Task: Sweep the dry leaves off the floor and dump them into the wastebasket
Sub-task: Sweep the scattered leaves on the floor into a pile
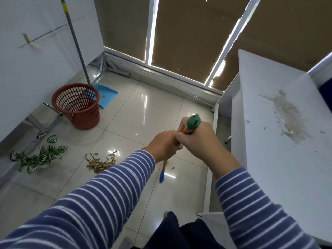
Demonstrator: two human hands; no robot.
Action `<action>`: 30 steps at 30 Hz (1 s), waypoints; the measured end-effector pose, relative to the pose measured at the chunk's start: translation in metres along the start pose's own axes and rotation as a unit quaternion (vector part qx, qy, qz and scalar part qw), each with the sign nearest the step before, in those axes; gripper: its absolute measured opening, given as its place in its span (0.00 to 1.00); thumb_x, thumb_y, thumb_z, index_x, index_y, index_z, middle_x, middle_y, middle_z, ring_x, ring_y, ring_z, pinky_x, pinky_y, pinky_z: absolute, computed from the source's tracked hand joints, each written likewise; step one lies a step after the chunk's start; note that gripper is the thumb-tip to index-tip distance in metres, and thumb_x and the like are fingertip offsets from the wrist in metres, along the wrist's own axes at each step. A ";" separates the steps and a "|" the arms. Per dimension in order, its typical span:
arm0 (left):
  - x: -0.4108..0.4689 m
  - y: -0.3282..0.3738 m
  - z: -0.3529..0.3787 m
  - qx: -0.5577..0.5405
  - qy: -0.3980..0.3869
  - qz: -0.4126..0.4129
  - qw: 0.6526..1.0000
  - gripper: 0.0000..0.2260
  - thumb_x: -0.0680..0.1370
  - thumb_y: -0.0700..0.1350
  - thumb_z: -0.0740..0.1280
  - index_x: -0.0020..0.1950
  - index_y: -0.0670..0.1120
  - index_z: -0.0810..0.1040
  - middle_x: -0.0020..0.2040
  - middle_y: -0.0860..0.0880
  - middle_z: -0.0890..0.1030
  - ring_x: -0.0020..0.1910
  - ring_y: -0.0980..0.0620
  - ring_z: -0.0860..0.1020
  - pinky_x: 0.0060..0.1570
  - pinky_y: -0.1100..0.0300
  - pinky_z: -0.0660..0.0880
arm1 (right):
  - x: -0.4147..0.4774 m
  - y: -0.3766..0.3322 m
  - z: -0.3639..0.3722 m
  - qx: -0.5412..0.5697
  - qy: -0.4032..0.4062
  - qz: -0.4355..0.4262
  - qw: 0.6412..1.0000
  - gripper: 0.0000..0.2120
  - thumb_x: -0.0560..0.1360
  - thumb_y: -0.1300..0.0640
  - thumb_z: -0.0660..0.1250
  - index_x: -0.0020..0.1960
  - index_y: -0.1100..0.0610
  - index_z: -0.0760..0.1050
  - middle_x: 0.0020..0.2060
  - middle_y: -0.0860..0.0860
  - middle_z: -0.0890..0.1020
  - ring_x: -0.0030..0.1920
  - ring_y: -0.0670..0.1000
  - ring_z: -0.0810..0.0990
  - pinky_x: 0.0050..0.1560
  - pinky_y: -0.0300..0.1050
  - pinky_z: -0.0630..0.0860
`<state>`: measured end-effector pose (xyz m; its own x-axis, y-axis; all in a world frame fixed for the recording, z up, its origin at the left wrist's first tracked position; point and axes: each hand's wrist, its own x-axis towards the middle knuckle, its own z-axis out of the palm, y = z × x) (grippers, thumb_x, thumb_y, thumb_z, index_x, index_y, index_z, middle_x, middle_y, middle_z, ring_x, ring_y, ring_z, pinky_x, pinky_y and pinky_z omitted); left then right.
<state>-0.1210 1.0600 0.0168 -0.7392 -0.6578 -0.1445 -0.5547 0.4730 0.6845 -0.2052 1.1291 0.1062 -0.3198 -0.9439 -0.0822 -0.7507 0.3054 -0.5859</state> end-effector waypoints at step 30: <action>-0.017 -0.030 -0.016 0.018 -0.066 -0.041 0.997 0.04 0.78 0.45 0.66 0.45 0.46 0.76 0.41 0.49 0.79 0.43 0.50 0.77 0.47 0.59 0.74 | 0.006 -0.001 0.028 0.062 -0.066 -0.016 0.996 0.05 0.70 0.60 0.66 0.43 0.61 0.77 0.38 0.56 0.81 0.41 0.55 0.80 0.40 0.45 0.78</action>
<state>-0.0861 1.0474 0.0104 -0.7334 -0.6130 -0.2938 -0.6268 0.4426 0.6413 -0.1905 1.1199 0.0835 -0.2123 -0.9634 -0.1635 -0.6798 0.2657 -0.6836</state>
